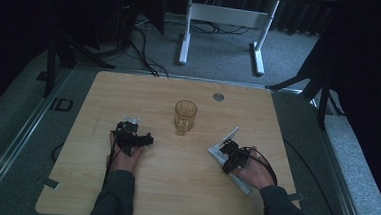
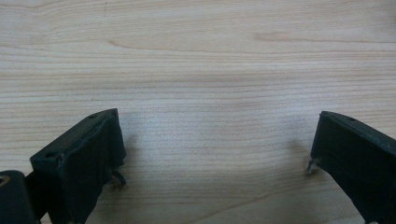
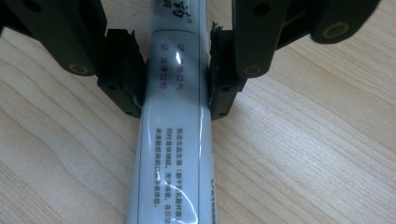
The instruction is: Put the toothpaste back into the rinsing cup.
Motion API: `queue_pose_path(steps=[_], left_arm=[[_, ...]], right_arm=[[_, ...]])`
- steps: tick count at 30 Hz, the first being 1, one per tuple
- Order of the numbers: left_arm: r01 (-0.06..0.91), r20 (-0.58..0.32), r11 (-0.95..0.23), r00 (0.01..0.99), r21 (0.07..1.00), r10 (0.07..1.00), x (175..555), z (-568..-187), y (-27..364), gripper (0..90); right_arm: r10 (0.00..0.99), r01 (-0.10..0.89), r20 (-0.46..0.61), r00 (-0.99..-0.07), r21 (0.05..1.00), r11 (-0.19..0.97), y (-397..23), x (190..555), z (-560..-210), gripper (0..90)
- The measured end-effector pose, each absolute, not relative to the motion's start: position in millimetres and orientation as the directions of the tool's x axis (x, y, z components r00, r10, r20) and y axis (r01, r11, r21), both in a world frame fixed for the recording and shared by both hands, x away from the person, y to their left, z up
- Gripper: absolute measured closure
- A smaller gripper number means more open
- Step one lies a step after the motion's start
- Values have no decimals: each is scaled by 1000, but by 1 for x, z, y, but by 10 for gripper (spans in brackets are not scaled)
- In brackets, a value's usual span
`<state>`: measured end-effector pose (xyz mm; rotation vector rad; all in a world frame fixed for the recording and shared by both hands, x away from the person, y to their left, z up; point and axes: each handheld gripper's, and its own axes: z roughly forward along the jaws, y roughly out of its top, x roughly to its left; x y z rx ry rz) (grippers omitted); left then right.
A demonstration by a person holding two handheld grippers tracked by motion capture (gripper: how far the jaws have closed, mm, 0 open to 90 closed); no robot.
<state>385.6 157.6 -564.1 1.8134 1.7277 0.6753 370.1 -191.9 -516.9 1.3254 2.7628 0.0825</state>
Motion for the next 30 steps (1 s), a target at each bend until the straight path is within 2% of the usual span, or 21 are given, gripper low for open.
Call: queue_pose_path(steps=[12, 30], left_arm=[[728, -9, -31, 52, 685, 999, 386, -564, 158, 20], [727, -10, -31, 52, 685, 999, 386, -564, 158, 20]], right_arm=[[774, 769, -26, -633, 99, 632, -196, 369, -513, 678], [776, 764, -3, -631, 168, 622, -200, 365, -499, 702]])
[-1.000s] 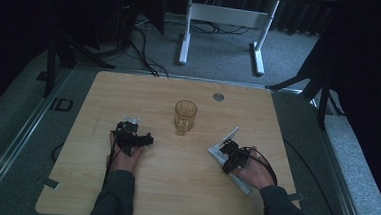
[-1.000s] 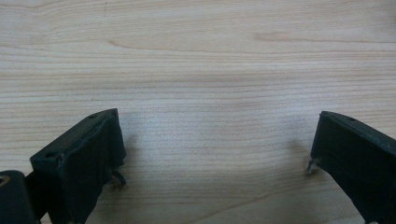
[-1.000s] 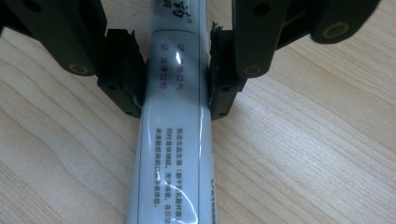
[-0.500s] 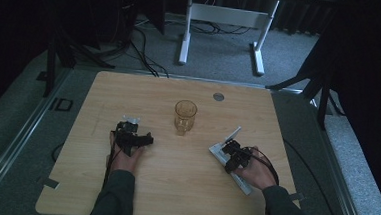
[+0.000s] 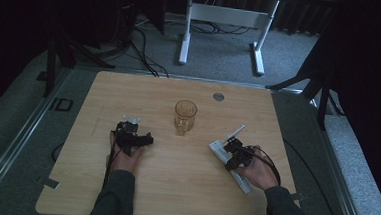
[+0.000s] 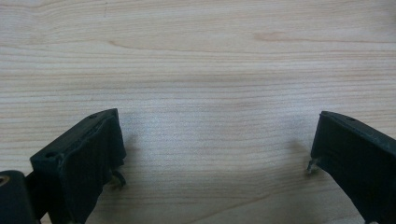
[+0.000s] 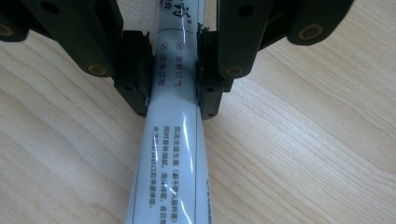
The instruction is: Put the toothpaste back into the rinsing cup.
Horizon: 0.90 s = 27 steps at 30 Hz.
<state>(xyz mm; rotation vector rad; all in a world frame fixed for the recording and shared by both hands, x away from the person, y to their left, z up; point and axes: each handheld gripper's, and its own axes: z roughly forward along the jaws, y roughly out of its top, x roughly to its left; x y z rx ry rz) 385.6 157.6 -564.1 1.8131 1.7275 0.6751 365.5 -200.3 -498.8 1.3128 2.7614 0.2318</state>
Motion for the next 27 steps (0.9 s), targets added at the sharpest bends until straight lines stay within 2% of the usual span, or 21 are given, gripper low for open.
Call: queue_pose_path(steps=[27], left_arm=[[728, -9, -32, 52, 685, 999, 386, -564, 158, 20]], right_arm=[[834, 780, 53, -549, 390, 489, -222, 369, -459, 706]])
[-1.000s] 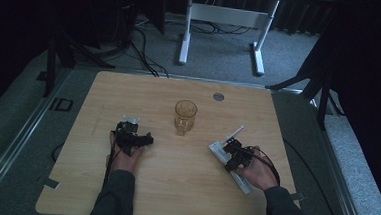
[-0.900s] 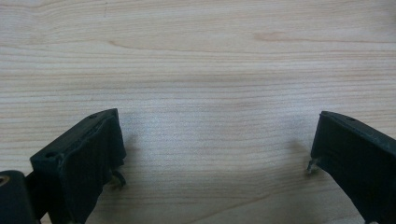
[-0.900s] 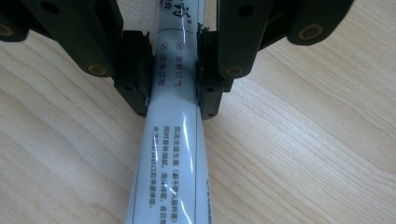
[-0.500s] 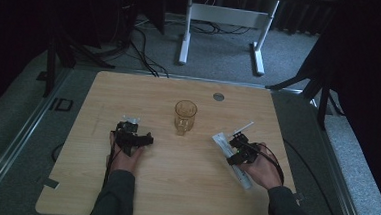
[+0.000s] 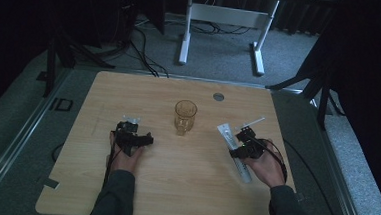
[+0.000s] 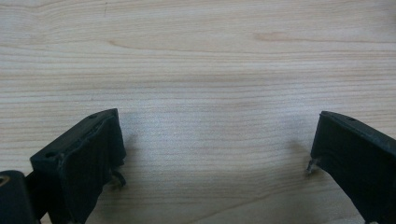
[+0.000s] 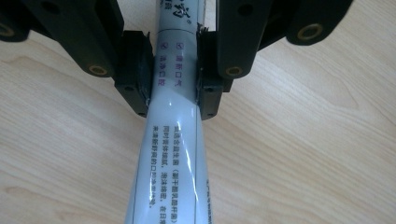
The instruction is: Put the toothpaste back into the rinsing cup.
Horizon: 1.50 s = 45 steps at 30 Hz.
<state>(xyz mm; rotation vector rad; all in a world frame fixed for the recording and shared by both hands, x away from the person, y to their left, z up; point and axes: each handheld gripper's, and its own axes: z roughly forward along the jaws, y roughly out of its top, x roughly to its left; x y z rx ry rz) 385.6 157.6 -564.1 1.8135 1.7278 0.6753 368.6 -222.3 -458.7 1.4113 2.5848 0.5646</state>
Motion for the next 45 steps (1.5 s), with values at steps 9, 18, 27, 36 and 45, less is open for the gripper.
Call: queue_pose_path(steps=[9, 18, 27, 36, 45], left_arm=[[727, -9, -31, 52, 685, 999, 386, -564, 158, 20], [727, -10, -31, 52, 686, 999, 386, -564, 158, 20], [728, -9, -31, 52, 685, 999, 386, -564, 158, 20], [727, -10, -31, 52, 686, 999, 386, -564, 158, 19], [728, -9, -31, 52, 685, 999, 386, -564, 158, 20]], right_arm=[[847, 775, 57, -529, 439, 454, -223, 371, -452, 705], [857, 766, 70, -510, 490, 416, -225, 372, -447, 706], [859, 762, 81, -506, 508, 401, -224, 372, -446, 706], [859, 752, 84, -506, 530, 391, -220, 372, -444, 706], [859, 737, 87, -504, 561, 376, -216, 373, -439, 706]])
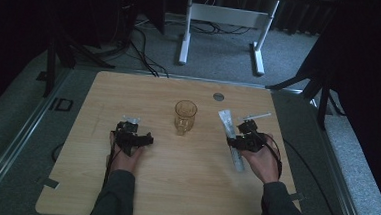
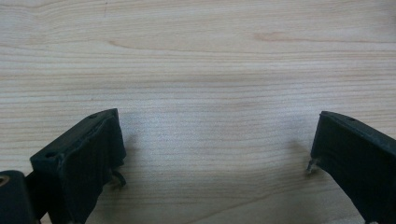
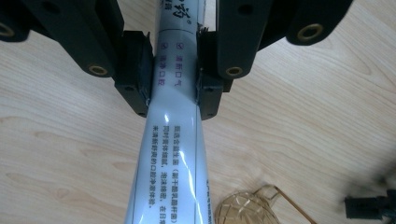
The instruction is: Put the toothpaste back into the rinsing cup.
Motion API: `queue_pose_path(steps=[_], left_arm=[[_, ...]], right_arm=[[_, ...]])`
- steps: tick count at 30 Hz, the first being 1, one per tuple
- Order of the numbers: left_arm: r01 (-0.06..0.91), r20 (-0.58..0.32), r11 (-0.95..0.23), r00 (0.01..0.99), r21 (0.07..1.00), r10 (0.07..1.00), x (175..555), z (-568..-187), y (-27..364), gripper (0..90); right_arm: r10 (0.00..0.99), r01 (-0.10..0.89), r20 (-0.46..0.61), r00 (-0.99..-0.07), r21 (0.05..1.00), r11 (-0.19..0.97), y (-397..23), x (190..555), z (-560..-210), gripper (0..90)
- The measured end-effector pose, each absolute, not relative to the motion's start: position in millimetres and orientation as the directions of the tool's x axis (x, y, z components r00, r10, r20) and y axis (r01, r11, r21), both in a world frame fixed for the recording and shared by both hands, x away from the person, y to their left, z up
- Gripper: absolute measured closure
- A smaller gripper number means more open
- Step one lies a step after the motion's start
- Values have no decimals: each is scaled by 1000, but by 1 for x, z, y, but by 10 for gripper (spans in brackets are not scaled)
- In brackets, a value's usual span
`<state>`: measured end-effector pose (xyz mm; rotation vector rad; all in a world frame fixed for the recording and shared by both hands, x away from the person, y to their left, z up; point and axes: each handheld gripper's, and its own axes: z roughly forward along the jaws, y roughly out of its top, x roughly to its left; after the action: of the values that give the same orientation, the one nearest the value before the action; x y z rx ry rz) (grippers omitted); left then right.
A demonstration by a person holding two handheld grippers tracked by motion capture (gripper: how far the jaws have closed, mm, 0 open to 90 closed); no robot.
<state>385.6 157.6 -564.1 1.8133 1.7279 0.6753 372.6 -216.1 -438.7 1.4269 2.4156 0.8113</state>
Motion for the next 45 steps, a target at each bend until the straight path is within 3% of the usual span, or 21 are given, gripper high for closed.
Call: queue_pose_path(steps=[45], left_arm=[[728, -9, -32, 53, 685, 999, 386, -564, 158, 20]], right_arm=[[861, 661, 111, -496, 691, 292, -199, 383, -420, 706]])
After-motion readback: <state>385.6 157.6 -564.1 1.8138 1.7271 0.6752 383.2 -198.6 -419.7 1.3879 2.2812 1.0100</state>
